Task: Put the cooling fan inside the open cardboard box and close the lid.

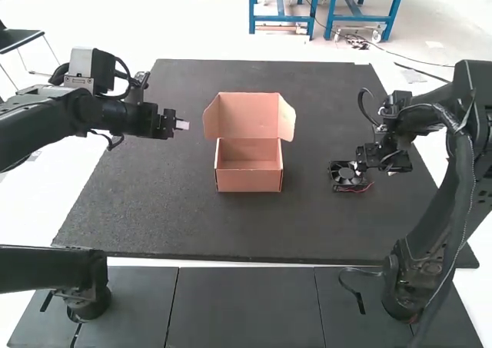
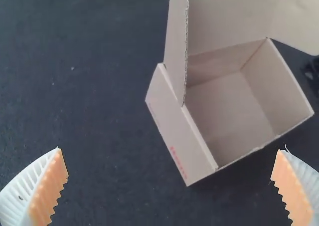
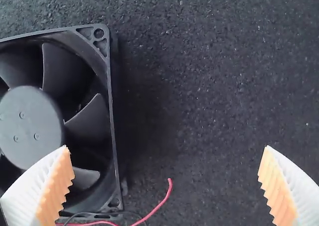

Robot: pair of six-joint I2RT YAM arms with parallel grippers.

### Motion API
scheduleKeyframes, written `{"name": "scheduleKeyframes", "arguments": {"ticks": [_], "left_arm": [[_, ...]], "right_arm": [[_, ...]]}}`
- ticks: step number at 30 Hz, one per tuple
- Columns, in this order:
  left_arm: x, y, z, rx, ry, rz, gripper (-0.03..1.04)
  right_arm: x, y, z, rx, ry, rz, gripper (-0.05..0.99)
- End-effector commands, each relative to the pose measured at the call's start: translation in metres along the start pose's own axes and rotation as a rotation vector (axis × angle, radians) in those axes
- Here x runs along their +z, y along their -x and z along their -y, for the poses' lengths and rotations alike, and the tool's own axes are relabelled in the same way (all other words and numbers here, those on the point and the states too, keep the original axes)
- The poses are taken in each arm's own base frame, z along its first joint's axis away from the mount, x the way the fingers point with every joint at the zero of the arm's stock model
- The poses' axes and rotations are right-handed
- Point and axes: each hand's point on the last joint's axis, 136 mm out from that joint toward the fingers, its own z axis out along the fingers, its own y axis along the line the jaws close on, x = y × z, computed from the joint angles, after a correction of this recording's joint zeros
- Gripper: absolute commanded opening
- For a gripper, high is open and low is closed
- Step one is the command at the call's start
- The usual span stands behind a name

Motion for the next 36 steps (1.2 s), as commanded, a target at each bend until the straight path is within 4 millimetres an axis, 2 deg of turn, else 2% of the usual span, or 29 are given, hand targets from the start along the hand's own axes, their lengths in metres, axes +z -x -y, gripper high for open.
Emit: {"name": "scheduleKeyframes", "arguments": {"ticks": [1,15,26,31,36], "left_arm": [[-0.012,0.013,0.012,0.038,-0.028,0.047,0.97],[-0.017,0.017,0.014,0.041,-0.028,0.061,0.97],[-0.021,0.024,0.015,0.043,-0.028,0.079,0.97],[-0.023,0.029,0.016,0.048,-0.028,0.093,0.97],[-0.024,0.033,0.016,0.051,-0.028,0.105,0.97]], "right_arm": [[0.0,0.01,0.005,0.025,0.002,0.017,0.84],[0.011,0.017,0.012,0.045,-0.007,-0.002,0.84],[0.026,0.002,0.008,0.036,0.009,-0.107,0.84],[0.03,0.001,0.007,0.037,0.012,-0.129,0.84],[0.035,0.001,0.006,0.049,0.02,-0.151,0.71]]}}
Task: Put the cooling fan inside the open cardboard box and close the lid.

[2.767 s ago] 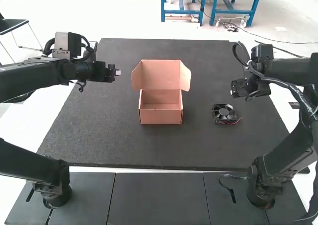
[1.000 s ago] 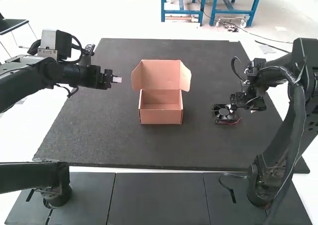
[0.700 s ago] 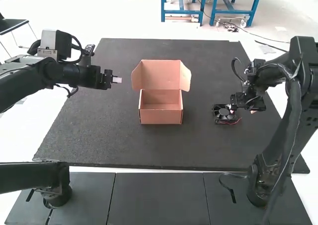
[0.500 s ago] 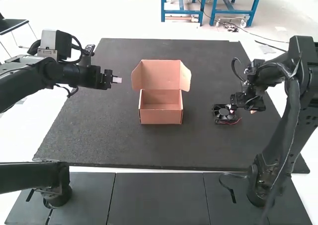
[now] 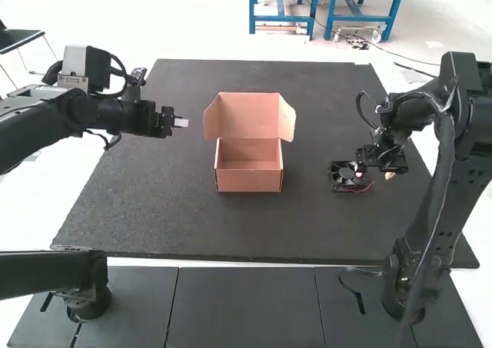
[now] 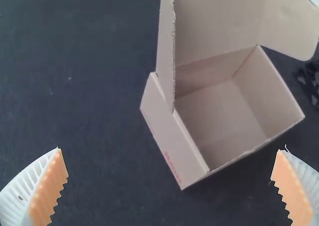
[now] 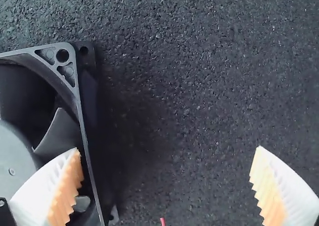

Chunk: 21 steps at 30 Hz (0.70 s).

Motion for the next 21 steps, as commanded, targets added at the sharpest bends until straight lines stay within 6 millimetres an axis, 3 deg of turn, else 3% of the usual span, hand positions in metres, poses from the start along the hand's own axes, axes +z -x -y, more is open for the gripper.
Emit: {"name": "scheduleKeyframes", "arguments": {"ticks": [1,12,18,21], "left_arm": [[-0.015,0.029,0.011,0.042,-0.018,0.08,0.97],[-0.018,0.034,0.012,0.047,-0.018,0.093,0.97],[-0.017,0.034,0.012,0.047,-0.018,0.093,0.97],[-0.017,0.034,0.012,0.047,-0.018,0.092,0.97]], "right_arm": [[0.007,0.001,0.002,0.029,0.008,-0.017,0.68],[0.01,0.001,-0.012,0.042,0.084,-0.048,0.37],[0.008,0.004,-0.019,0.045,0.123,-0.038,-0.01],[0.008,0.004,-0.021,0.044,0.134,-0.037,-0.02]]}}
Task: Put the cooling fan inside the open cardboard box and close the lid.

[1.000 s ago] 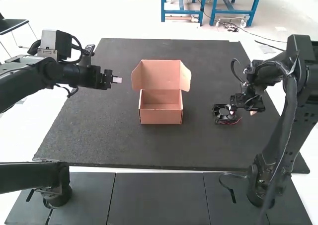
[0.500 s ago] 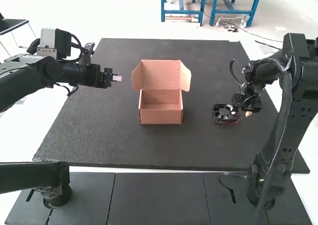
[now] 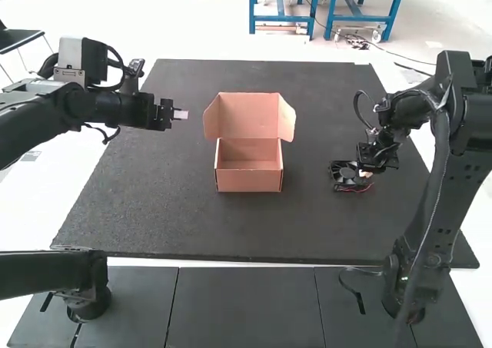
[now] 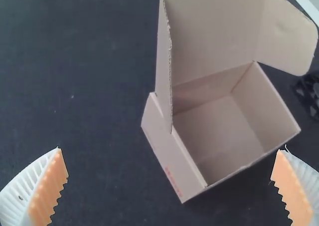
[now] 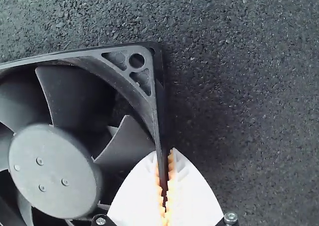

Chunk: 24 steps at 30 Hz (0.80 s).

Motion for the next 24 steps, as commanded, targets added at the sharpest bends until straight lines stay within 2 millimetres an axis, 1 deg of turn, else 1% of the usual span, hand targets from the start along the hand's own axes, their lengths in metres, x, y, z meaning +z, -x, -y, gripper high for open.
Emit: {"name": "scheduleKeyframes", "arguments": {"ticks": [1,3,6,8,14,16,20,24], "left_arm": [[-0.01,0.016,0.009,0.028,-0.018,0.05,0.97],[-0.01,0.017,0.009,0.028,-0.018,0.05,0.97],[-0.01,0.016,0.009,0.028,-0.018,0.05,0.97],[-0.008,0.014,0.008,0.028,-0.018,0.046,0.97],[0.0,-0.002,0.005,0.019,-0.019,0.022,0.97],[0.003,-0.006,0.004,0.021,-0.019,0.014,0.97],[0.005,-0.011,0.003,0.021,-0.019,0.009,0.97],[0.007,-0.016,0.002,0.017,-0.019,0.001,0.97]], "right_arm": [[0.004,0.003,0.003,0.016,-0.001,-0.005,-0.02],[0.003,0.001,0.002,0.017,0.007,-0.015,-0.02],[-0.006,-0.004,-0.005,0.023,0.052,-0.053,-0.02],[-0.014,0.0,-0.007,0.023,0.065,-0.045,-0.02],[-0.057,0.019,-0.013,0.008,0.08,0.074,-0.02],[-0.072,0.021,-0.018,0.001,0.095,0.105,-0.02],[-0.106,0.021,-0.033,-0.015,0.146,0.174,-0.02],[-0.134,0.018,-0.042,-0.011,0.166,0.254,-0.02]]}}
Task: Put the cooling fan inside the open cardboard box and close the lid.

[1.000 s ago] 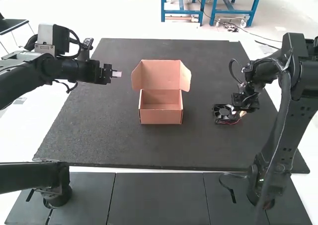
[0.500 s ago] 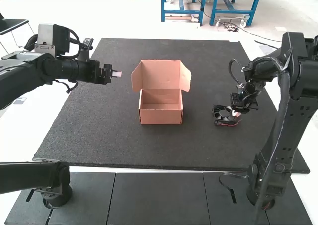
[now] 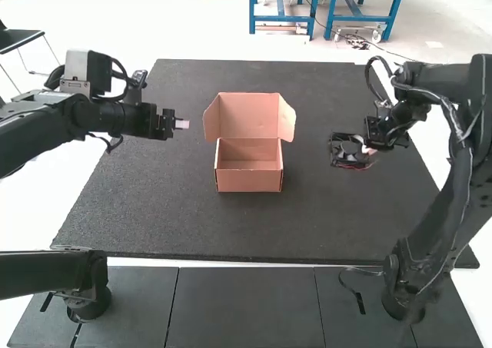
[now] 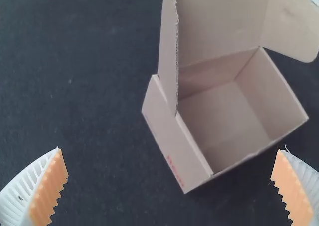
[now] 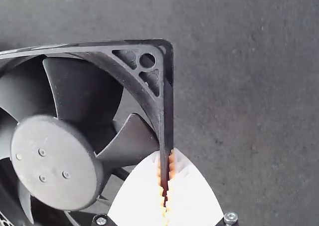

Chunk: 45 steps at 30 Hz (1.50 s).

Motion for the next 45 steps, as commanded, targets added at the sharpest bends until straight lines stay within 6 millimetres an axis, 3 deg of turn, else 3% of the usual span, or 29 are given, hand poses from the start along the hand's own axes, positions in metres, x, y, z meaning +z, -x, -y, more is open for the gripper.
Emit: {"name": "scheduleKeyframes", "arguments": {"ticks": [1,11,17,24,38,45], "left_arm": [[-0.004,0.005,0.007,0.026,-0.018,0.027,0.97],[-0.002,0.003,0.006,0.032,-0.019,0.032,0.97],[-0.002,0.003,0.007,0.032,-0.026,0.036,0.97],[0.0,0.002,0.007,0.034,-0.027,0.037,0.97],[-0.002,0.0,0.007,0.036,-0.027,0.051,0.97],[-0.006,0.0,0.009,0.039,-0.027,0.063,0.97]], "right_arm": [[-0.03,0.01,-0.015,0.015,0.056,0.099,-0.02],[-0.064,-0.01,-0.042,0.049,0.14,0.192,-0.02],[-0.081,-0.015,-0.071,0.053,0.246,0.23,-0.02],[-0.083,-0.025,-0.107,-0.023,0.315,0.2,-0.02],[-0.085,-0.048,-0.199,-0.096,0.5,0.121,-0.02],[-0.085,-0.05,-0.219,-0.109,0.537,0.122,-0.02]]}}
